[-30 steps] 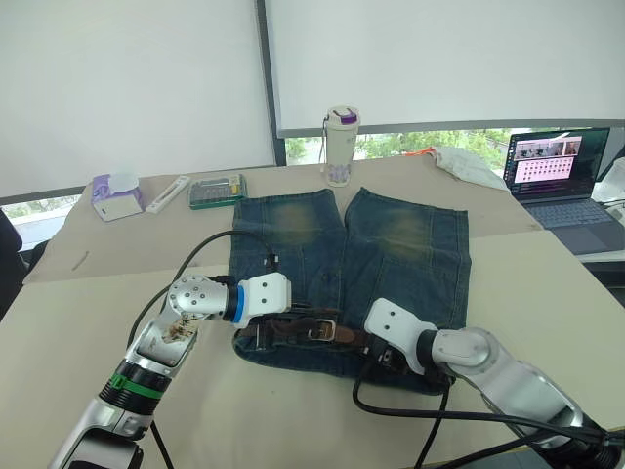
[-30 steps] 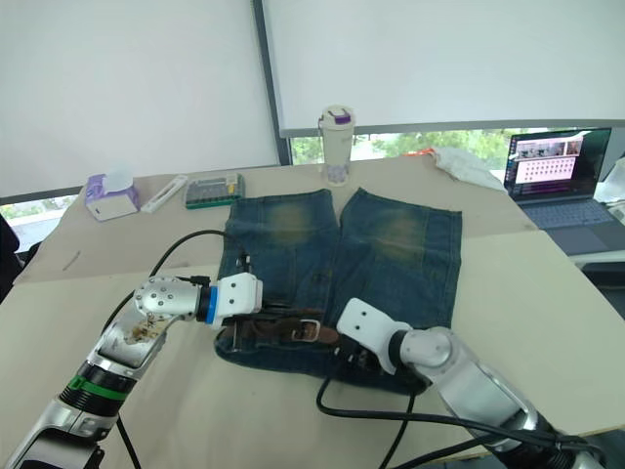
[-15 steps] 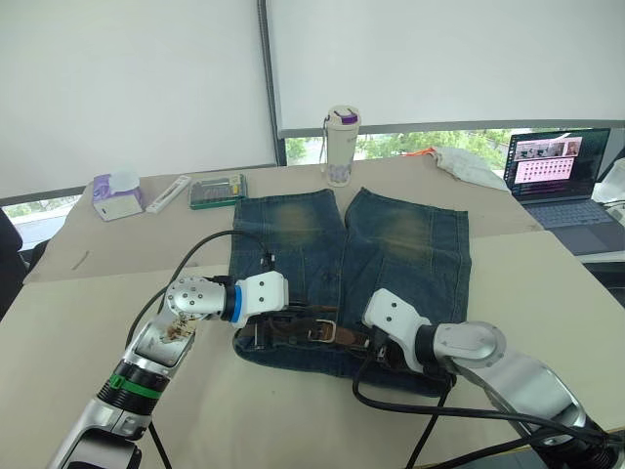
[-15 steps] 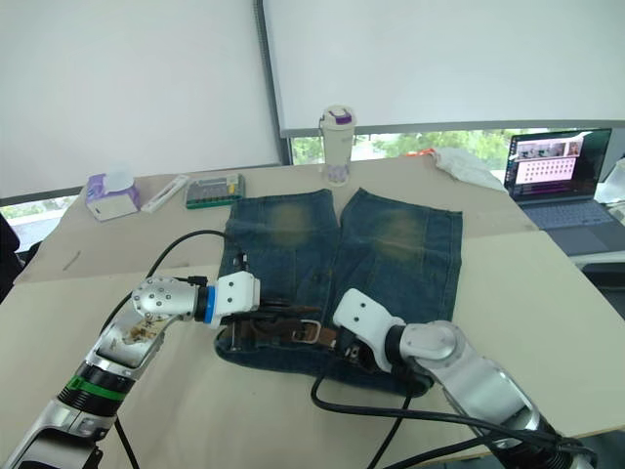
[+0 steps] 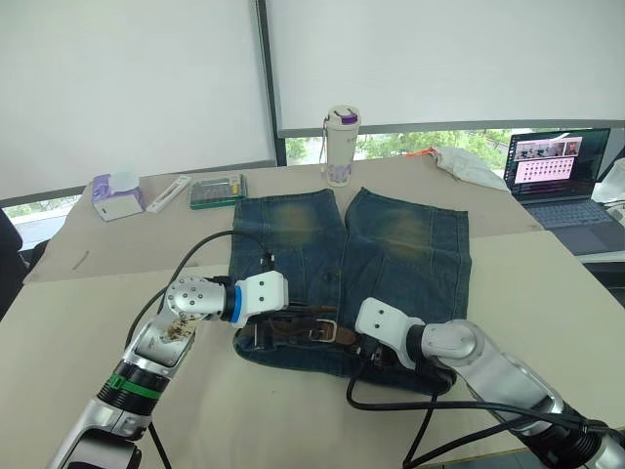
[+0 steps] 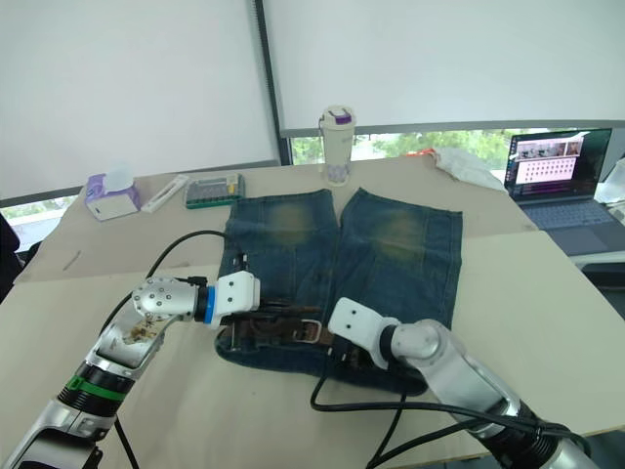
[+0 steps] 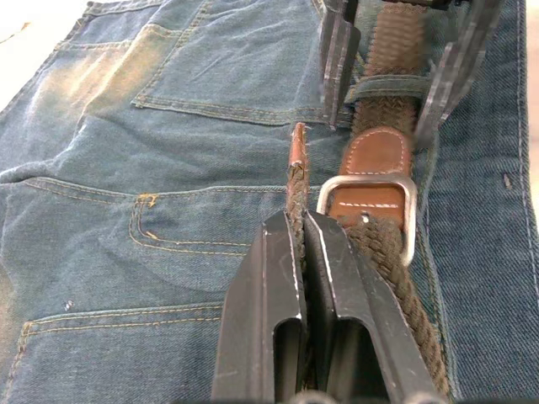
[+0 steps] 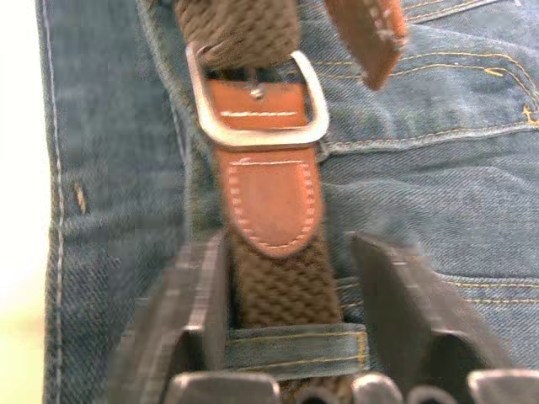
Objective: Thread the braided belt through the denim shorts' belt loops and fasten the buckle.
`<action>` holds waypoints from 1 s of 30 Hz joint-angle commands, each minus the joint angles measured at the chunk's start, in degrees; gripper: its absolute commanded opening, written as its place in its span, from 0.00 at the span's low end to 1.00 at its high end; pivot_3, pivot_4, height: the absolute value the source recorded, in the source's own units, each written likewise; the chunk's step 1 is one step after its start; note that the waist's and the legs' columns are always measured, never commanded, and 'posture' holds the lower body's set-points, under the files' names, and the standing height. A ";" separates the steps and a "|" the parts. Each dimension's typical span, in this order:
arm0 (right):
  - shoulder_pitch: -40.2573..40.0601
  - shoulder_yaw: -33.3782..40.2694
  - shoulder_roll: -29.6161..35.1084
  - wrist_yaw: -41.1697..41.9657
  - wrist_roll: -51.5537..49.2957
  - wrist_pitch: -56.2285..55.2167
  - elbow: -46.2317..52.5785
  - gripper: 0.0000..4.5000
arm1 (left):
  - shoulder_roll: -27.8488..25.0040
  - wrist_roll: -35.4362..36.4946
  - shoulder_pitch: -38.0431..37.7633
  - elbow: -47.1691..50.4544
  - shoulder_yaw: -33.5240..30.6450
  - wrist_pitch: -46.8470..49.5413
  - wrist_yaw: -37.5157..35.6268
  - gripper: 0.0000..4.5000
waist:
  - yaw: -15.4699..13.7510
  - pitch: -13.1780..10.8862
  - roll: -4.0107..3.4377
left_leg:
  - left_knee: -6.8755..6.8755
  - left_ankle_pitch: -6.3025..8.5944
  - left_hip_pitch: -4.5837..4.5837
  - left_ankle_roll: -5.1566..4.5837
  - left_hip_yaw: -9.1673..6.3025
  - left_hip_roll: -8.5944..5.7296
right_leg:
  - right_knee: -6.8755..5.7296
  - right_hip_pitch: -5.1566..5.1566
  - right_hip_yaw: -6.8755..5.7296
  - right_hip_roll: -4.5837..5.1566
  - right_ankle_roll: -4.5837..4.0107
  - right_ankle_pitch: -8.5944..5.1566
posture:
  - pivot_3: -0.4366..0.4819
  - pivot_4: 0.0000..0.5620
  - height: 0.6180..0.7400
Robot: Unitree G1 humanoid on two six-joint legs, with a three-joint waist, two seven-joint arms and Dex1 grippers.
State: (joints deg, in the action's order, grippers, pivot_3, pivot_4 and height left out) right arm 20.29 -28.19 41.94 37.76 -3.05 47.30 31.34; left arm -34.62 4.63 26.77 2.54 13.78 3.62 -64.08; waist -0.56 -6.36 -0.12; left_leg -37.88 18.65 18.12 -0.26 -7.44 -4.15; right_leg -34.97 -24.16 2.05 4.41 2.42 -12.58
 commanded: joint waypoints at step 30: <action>-2.98 10.13 -4.00 -0.96 -5.06 2.51 6.46 0.01 | 5.76 -2.82 6.35 -5.22 4.86 -13.16 -2.65 0.00 | 0.15 0.01 0.01 | 0.00 0.00 0.01 -0.02 0.00 -0.01 | -0.03 0.00 -0.01 -0.02 -0.02 0.01 | 0.48 0.27 1.00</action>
State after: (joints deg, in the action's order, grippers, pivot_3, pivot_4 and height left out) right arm 16.66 -17.77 37.81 37.02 -8.82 52.65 36.40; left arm -29.99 -0.29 33.07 -5.74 18.50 -9.48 -66.99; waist -0.41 -6.35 -0.11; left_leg -37.89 18.65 18.13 -0.28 -7.44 -4.16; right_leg -34.99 -24.16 2.04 4.40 2.40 -12.57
